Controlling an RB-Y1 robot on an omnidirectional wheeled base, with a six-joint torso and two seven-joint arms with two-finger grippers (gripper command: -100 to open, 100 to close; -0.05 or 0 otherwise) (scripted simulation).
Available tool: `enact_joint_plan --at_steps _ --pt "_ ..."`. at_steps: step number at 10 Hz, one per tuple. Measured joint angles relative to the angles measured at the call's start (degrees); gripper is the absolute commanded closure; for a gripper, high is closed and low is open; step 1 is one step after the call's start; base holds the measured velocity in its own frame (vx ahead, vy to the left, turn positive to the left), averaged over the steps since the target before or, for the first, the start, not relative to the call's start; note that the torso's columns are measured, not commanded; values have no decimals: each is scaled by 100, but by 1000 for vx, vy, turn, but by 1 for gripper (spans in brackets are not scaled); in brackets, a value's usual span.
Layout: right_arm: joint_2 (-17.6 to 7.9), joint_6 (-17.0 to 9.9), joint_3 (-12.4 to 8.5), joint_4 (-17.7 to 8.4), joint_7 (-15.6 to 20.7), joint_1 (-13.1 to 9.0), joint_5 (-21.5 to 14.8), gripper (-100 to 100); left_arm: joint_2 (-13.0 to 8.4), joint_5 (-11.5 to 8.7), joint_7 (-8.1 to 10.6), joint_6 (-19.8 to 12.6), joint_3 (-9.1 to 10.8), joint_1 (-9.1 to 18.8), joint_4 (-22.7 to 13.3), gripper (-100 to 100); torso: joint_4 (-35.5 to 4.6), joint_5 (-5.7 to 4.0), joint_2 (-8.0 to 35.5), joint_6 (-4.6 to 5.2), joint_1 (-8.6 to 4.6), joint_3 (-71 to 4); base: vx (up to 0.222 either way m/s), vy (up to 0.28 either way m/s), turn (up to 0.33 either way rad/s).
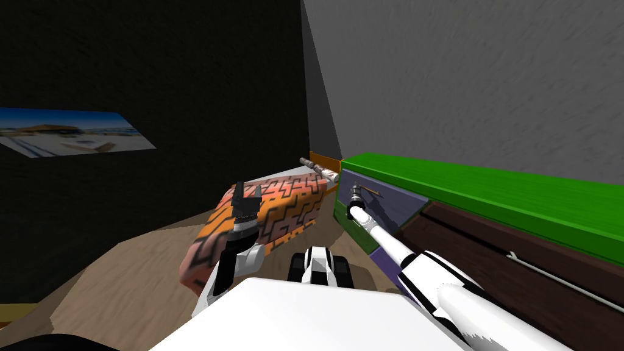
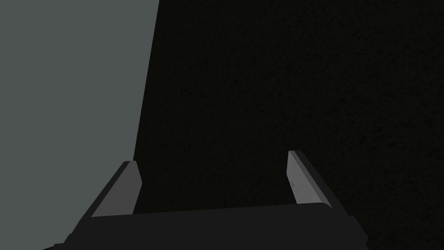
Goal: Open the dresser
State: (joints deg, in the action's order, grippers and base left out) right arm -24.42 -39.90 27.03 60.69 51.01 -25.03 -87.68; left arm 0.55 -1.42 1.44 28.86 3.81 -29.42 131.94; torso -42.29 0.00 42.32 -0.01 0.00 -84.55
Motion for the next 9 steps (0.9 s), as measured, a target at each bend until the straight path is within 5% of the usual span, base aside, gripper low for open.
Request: enact_joint_plan --at_steps 9 --pt "-656 1288 291 -258 -145 -499 153 -100 0 0 0 0 0 -1 0 0 3 0 -10 2 4 -5 -61 -56 78"
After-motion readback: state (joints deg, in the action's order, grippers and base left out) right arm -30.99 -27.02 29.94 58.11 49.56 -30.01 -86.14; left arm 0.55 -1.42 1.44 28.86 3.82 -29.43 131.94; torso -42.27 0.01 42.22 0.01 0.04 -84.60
